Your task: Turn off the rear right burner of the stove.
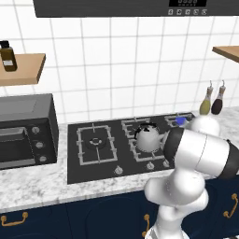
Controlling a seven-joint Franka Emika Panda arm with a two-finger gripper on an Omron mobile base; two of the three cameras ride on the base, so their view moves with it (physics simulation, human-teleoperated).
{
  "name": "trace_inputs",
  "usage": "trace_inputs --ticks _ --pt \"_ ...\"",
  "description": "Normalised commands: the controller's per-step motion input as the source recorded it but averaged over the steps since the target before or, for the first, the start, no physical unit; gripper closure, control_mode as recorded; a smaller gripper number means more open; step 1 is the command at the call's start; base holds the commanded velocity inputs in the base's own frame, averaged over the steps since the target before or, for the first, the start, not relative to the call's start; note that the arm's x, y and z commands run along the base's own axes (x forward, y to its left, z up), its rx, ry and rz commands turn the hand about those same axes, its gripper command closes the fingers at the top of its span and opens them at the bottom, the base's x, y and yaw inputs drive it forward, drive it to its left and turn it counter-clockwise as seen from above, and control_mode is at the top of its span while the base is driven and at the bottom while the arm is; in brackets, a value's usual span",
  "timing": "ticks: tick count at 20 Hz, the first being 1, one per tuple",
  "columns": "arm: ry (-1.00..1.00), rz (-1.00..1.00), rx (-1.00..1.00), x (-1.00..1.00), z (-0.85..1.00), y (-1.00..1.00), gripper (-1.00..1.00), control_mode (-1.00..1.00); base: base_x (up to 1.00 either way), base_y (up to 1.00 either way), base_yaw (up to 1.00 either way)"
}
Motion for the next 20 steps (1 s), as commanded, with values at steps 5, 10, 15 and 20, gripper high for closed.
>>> trace_inputs --ticks 5,10,15,20 --pt "0.00 -1.00 0.00 0.00 -0.21 0.07 1.00 -1.00 0.00 0.00 0.00" --pt "0.00 -1.00 0.00 0.00 -0.17 0.06 1.00 -1.00 0.00 0.00 0.00" --pt "-0.01 -1.00 0.00 0.00 -0.16 0.06 1.00 -1.00 0.00 0.00 0.00" --pt "-0.02 -1.00 0.00 0.00 -0.15 0.05 1.00 -1.00 0.00 0.00 0.00"
